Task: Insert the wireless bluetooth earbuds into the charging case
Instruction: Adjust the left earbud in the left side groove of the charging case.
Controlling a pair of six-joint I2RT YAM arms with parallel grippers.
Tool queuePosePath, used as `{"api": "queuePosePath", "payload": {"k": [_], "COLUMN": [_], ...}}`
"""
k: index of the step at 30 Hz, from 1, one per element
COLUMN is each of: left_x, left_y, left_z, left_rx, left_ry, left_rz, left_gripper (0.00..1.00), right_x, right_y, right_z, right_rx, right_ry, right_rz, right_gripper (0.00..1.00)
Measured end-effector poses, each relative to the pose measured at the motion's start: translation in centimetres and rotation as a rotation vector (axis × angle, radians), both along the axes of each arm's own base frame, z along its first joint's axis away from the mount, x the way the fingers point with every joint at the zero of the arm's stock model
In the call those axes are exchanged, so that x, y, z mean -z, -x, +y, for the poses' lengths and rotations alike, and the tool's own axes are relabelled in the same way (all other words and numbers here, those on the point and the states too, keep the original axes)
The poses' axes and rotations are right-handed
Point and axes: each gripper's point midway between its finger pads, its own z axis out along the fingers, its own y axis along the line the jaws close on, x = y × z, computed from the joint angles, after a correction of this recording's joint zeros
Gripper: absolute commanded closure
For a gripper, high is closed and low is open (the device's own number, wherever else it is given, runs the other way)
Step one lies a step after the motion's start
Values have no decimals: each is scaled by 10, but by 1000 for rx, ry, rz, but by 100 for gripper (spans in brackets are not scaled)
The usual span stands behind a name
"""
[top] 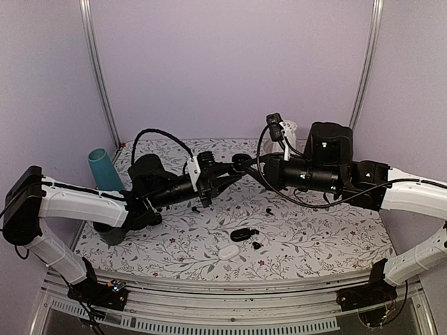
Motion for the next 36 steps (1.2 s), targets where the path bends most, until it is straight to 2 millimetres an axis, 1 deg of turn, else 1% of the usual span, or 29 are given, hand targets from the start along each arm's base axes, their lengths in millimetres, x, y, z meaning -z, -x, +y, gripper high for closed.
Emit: {"api": "queuePosePath", "payload": {"k": [4,6,9,10,12,13,17,23,26,33,36], "left_x": [-1,-1,-1,-1,0,1,1,2,3,11,13], "left_y": [0,0,1,2,4,6,11,11,9,1,0], "left_z": [0,0,0,-1,-2,-2,-4,-6,-6,-6,-6], "left_rx": [-1,0,4,8,25,35,66,79,66,17,-1], "left_ry": [3,3,2,1,-3,-7,-11,-22,-26,-63,-73], "left_rz": [-2,-2,-2,-3,-3,-2,1,13,15,14,1], "left_gripper": [100,100,100,100,100,100,100,100,100,100,100], "right_x": [-2,-2,-2,-2,-2,0,3,5,6,16,17], "right_y": [-2,-3,-4,-3,-2,-1,3,5,3,-3,-5], "right_z": [-3,-4,-5,-4,-4,-3,-3,-2,-1,2,2], "right_rx": [14,19,21,16,6,-3,-25,-41,-41,-29,-21], "right_ry": [-6,-9,-14,-15,-12,-6,16,37,41,57,59], "right_rz": [4,9,18,20,22,19,13,9,13,34,39], "right_gripper": [96,94,83,77,72,72,71,71,72,74,78]}}
